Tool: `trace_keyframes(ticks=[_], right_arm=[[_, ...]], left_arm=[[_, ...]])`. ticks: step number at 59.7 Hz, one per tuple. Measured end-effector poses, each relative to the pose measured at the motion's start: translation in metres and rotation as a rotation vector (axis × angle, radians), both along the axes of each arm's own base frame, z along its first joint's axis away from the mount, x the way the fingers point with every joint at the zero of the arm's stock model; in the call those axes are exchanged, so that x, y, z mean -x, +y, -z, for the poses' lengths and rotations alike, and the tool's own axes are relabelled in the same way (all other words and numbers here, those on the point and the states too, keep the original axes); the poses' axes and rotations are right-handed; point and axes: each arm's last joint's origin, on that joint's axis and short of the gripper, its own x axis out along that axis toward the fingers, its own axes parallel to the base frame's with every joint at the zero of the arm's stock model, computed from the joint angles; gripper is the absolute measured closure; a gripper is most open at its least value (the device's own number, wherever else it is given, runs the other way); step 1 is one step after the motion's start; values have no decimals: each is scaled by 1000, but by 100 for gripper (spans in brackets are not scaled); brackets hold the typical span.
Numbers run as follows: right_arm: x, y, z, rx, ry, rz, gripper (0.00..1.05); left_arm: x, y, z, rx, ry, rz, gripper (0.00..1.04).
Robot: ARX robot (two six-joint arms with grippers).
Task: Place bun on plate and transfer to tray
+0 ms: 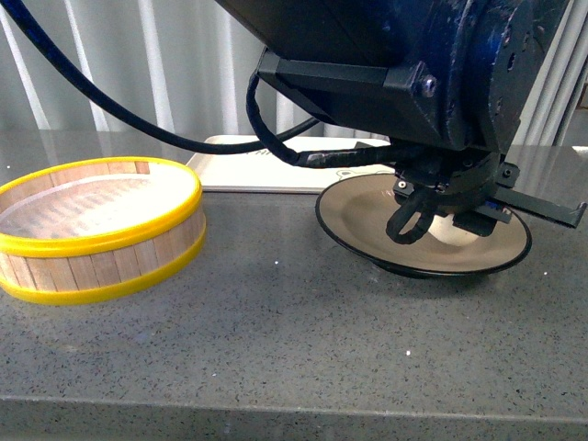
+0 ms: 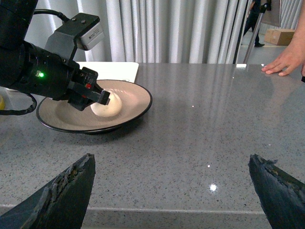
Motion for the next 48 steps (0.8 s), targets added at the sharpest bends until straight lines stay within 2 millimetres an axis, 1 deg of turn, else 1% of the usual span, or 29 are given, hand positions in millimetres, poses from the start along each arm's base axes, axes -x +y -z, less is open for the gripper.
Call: trace_keyframes(ticks=[6,8,15,17,19,22,25,26,30,33,36,38,43,48], right_arm=[[0,0,0,0,0,0,8],[0,0,0,0,0,0,8],[0,0,0,0,0,0,8],[0,0,0,0,0,0,8],[0,0,0,0,0,0,8],[0,0,0,0,0,0,8],[0,0,0,0,0,0,8],[0,0,0,0,0,0,8],[0,0,0,0,0,0,8],[0,0,0,0,0,0,8],[0,0,0,0,0,0,8],[0,0,0,0,0,0,8],[0,0,0,0,0,0,8],[0,0,0,0,0,0,8]], left_arm=[[-2,3,1,0,3,-9,69],[-3,3,1,0,2,-11,65],[-5,6,3,16,8,-10,40],[-5,9,1,29,11,-9,31],[-5,12,-1,42,12,-14,24],[-5,17,-7,56,4,-21,17],[-3,26,-20,89,-15,-31,6],[-3,30,-26,101,-25,-35,5],[-1,42,-44,140,-55,-55,7],[1,62,-67,184,-90,-86,7],[2,78,-82,206,-115,-114,7],[4,94,-95,223,-139,-150,7],[8,119,-115,246,-181,-210,7],[7,126,-120,254,-192,-228,7]])
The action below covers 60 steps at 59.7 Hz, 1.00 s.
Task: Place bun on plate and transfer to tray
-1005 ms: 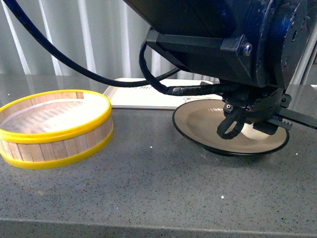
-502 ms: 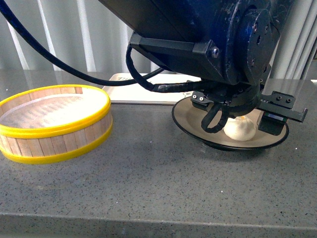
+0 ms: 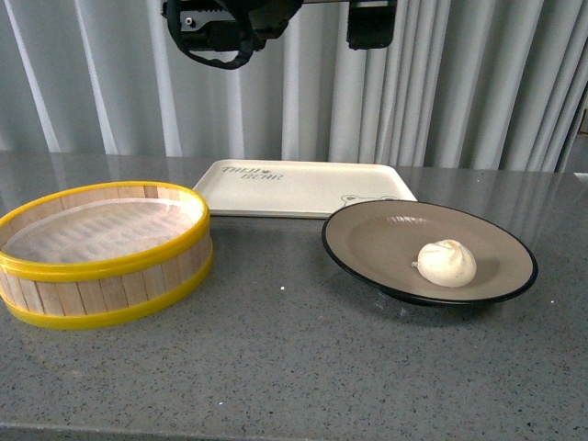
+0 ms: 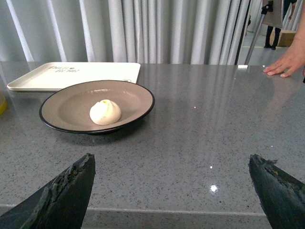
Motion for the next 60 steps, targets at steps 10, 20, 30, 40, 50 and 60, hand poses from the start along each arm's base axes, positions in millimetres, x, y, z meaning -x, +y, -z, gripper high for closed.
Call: trace_keyframes(ticks=[10,20,30,40,50,60], right_arm=[[0,0,0,0,0,0,8],[0,0,0,0,0,4,8],[0,0,0,0,0,0,8],[0,0,0,0,0,1,8],[0,0,0,0,0,0,8],[0,0,0,0,0,1,8]], left_arm=[[7,8,21,7,-113,-202,20],[57,69,50,58,-227,-314,51],[100,124,82,47,-223,-360,81],[137,148,114,30,-189,-322,101],[166,171,130,30,-191,-343,101],[187,181,140,31,-193,-332,101]])
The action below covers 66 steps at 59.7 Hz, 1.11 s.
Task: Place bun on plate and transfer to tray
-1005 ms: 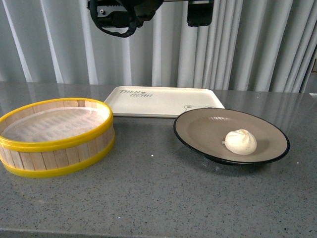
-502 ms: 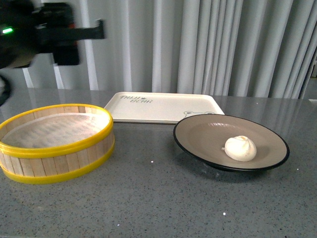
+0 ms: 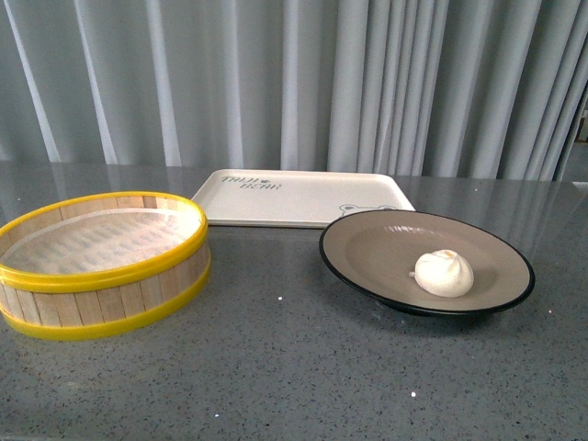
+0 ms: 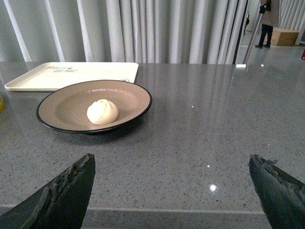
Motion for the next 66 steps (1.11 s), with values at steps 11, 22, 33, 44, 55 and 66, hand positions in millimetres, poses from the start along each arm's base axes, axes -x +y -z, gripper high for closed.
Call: trace_keyframes(ticks=[11,22,33,44,55,66], right_arm=[[0,0,0,0,0,0,8],[0,0,0,0,0,0,8],[0,0,0,0,0,0,8],[0,0,0,0,0,0,8],[0,0,0,0,0,0,8],[0,0,0,0,0,0,8]], left_arm=[[19,9,9,0,1,-10,101],[37,22,16,1,3,6,101],[48,24,22,1,1,-11,101],[55,24,22,1,-22,-8,101],[62,24,19,1,-32,-8,101],[69,24,18,1,-35,-8,101]])
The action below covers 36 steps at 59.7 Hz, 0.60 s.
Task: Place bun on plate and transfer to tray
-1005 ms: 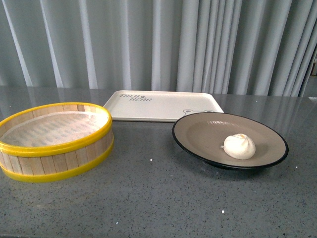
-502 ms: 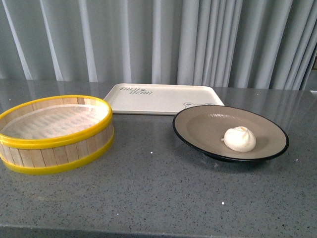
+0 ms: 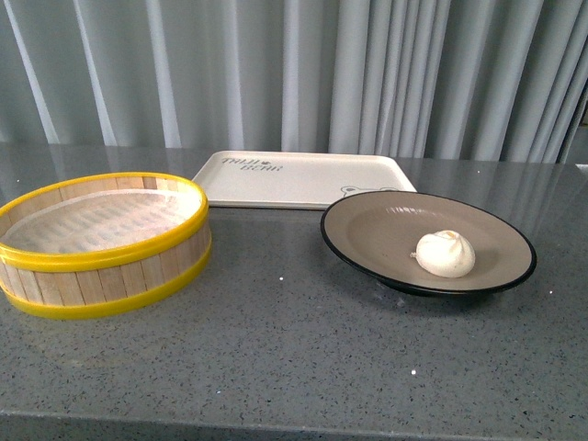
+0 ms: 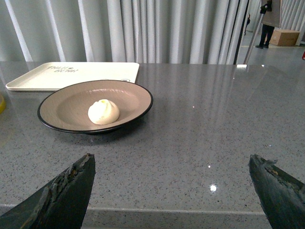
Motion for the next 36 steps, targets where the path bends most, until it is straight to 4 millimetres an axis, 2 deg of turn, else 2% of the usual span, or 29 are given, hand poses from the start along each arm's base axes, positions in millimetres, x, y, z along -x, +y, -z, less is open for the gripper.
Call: trace_keyframes(ticks=[36], right_arm=[[0,0,0,0,0,0,8]], left_arm=[[15,0,0,0,-2,0,101]])
